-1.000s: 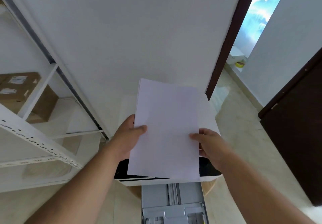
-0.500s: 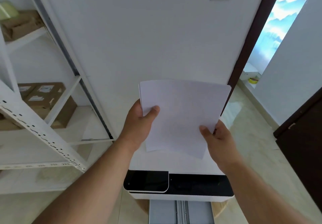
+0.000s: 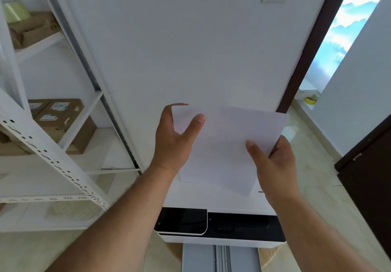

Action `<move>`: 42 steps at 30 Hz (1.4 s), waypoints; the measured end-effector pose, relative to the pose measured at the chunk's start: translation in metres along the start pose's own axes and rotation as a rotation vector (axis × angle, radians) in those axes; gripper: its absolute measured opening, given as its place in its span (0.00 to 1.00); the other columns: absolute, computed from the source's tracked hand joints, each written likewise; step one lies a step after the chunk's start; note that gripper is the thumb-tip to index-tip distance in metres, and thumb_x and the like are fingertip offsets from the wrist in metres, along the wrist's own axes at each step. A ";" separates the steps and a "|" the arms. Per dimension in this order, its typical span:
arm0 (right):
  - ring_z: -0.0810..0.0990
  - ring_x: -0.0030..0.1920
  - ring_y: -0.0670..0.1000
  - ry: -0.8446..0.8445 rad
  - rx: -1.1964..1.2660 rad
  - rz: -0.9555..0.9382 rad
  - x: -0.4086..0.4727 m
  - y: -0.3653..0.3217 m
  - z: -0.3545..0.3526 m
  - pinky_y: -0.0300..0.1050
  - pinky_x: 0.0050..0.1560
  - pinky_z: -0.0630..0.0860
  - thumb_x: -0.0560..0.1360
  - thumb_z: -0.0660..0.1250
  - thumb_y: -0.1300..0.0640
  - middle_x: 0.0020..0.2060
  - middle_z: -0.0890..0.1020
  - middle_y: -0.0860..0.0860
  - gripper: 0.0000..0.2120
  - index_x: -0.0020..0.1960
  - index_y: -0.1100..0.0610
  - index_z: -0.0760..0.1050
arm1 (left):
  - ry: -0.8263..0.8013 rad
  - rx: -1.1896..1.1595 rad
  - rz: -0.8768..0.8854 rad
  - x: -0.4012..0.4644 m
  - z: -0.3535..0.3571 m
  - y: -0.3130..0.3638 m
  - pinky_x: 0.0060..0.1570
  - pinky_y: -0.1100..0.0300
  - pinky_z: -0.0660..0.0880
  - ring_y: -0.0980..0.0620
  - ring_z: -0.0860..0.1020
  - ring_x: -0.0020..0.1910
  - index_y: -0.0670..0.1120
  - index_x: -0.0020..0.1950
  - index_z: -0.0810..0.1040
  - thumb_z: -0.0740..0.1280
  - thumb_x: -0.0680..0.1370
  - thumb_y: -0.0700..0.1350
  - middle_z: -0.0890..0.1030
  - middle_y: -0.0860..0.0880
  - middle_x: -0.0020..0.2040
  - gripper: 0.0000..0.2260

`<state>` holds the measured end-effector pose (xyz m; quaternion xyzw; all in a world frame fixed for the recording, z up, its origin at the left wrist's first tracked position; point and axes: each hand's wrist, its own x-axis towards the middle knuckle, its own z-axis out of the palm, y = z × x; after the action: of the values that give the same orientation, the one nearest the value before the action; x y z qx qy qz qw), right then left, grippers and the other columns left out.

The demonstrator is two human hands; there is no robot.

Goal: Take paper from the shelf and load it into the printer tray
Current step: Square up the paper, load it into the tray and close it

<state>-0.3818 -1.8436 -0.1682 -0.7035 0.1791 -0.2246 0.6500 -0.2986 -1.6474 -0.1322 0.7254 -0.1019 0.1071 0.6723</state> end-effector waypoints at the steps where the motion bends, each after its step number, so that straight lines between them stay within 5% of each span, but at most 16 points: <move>1: 0.88 0.53 0.47 0.001 0.029 0.000 0.001 0.000 0.000 0.58 0.60 0.84 0.77 0.76 0.56 0.53 0.88 0.46 0.15 0.61 0.49 0.77 | 0.021 0.019 0.002 0.000 0.001 0.002 0.52 0.76 0.72 0.69 0.78 0.54 0.55 0.61 0.76 0.74 0.72 0.60 0.80 0.60 0.57 0.22; 7: 0.87 0.58 0.50 -0.023 0.080 -0.038 0.003 0.001 0.001 0.55 0.61 0.82 0.76 0.78 0.56 0.57 0.87 0.49 0.20 0.66 0.51 0.77 | 0.098 0.014 0.004 0.000 0.009 0.005 0.54 0.81 0.66 0.69 0.77 0.57 0.52 0.61 0.75 0.73 0.73 0.62 0.82 0.57 0.56 0.22; 10: 0.87 0.57 0.50 -0.027 0.099 -0.020 0.003 0.002 0.003 0.55 0.63 0.82 0.76 0.78 0.54 0.56 0.87 0.50 0.19 0.64 0.51 0.77 | 0.151 -0.032 -0.019 0.004 0.012 0.004 0.62 0.64 0.74 0.57 0.81 0.55 0.51 0.54 0.80 0.72 0.72 0.62 0.83 0.56 0.50 0.18; 12: 0.87 0.56 0.49 -0.032 0.096 -0.021 0.004 0.002 0.005 0.53 0.63 0.82 0.76 0.77 0.54 0.54 0.88 0.49 0.16 0.62 0.52 0.79 | 0.165 -0.059 -0.029 0.007 0.014 0.005 0.54 0.58 0.79 0.50 0.83 0.49 0.50 0.48 0.80 0.74 0.74 0.58 0.84 0.50 0.46 0.13; 16: 0.87 0.56 0.47 -0.034 0.078 -0.035 0.007 -0.004 0.008 0.48 0.60 0.82 0.79 0.74 0.53 0.53 0.89 0.47 0.12 0.62 0.51 0.82 | 0.157 -0.041 -0.047 0.009 0.020 0.016 0.38 0.73 0.72 0.64 0.75 0.34 0.50 0.45 0.77 0.74 0.78 0.54 0.78 0.55 0.39 0.10; 19: 0.87 0.57 0.49 -0.010 0.097 -0.039 0.013 -0.004 0.005 0.52 0.63 0.82 0.79 0.74 0.53 0.55 0.89 0.49 0.12 0.62 0.51 0.82 | 0.102 -0.078 -0.039 0.014 0.012 0.016 0.52 0.68 0.74 0.63 0.80 0.48 0.54 0.53 0.78 0.70 0.76 0.63 0.83 0.53 0.50 0.14; 22: 0.87 0.58 0.51 0.005 0.122 -0.016 0.019 -0.004 0.001 0.58 0.65 0.81 0.79 0.74 0.52 0.55 0.89 0.49 0.12 0.62 0.50 0.82 | -0.186 -0.154 -0.132 0.019 -0.010 -0.004 0.67 0.54 0.75 0.52 0.80 0.66 0.57 0.65 0.76 0.70 0.72 0.67 0.83 0.51 0.64 0.26; 24: 0.88 0.57 0.51 -0.010 0.124 -0.005 0.022 -0.004 -0.001 0.59 0.65 0.81 0.80 0.73 0.53 0.55 0.89 0.48 0.11 0.62 0.51 0.83 | -0.302 -0.064 -0.213 0.014 -0.015 -0.022 0.66 0.51 0.78 0.51 0.83 0.63 0.51 0.66 0.78 0.74 0.73 0.56 0.86 0.53 0.60 0.23; 27: 0.88 0.58 0.52 -0.052 0.110 -0.019 0.026 -0.005 -0.002 0.58 0.64 0.81 0.79 0.74 0.52 0.56 0.89 0.49 0.14 0.64 0.51 0.82 | -0.235 0.074 -0.223 0.012 -0.010 -0.039 0.66 0.47 0.78 0.54 0.85 0.58 0.51 0.63 0.82 0.72 0.79 0.44 0.88 0.55 0.57 0.13; 31: 0.87 0.58 0.50 -0.138 0.005 0.013 0.030 0.003 -0.009 0.59 0.64 0.81 0.78 0.75 0.49 0.57 0.88 0.48 0.17 0.65 0.49 0.80 | -0.218 0.057 -0.202 0.009 -0.005 -0.037 0.67 0.48 0.77 0.55 0.84 0.60 0.51 0.65 0.81 0.69 0.81 0.43 0.87 0.55 0.59 0.13; 36: 0.88 0.57 0.51 -0.102 0.051 0.069 0.020 0.013 -0.011 0.60 0.66 0.80 0.81 0.72 0.57 0.55 0.89 0.47 0.10 0.62 0.50 0.83 | -0.204 0.054 -0.181 -0.008 -0.006 -0.034 0.65 0.56 0.76 0.58 0.83 0.61 0.51 0.67 0.79 0.68 0.83 0.41 0.86 0.56 0.60 0.13; 42: 0.86 0.54 0.41 -0.101 -0.045 0.056 -0.005 0.022 -0.008 0.60 0.62 0.82 0.80 0.73 0.54 0.54 0.88 0.40 0.14 0.62 0.41 0.79 | -0.104 0.053 -0.144 -0.022 -0.005 -0.027 0.66 0.49 0.77 0.56 0.82 0.61 0.53 0.66 0.76 0.71 0.79 0.46 0.85 0.55 0.60 0.15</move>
<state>-0.3893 -1.8498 -0.1900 -0.7230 0.1707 -0.1665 0.6484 -0.3116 -1.6401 -0.1634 0.7531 -0.0813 0.0231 0.6525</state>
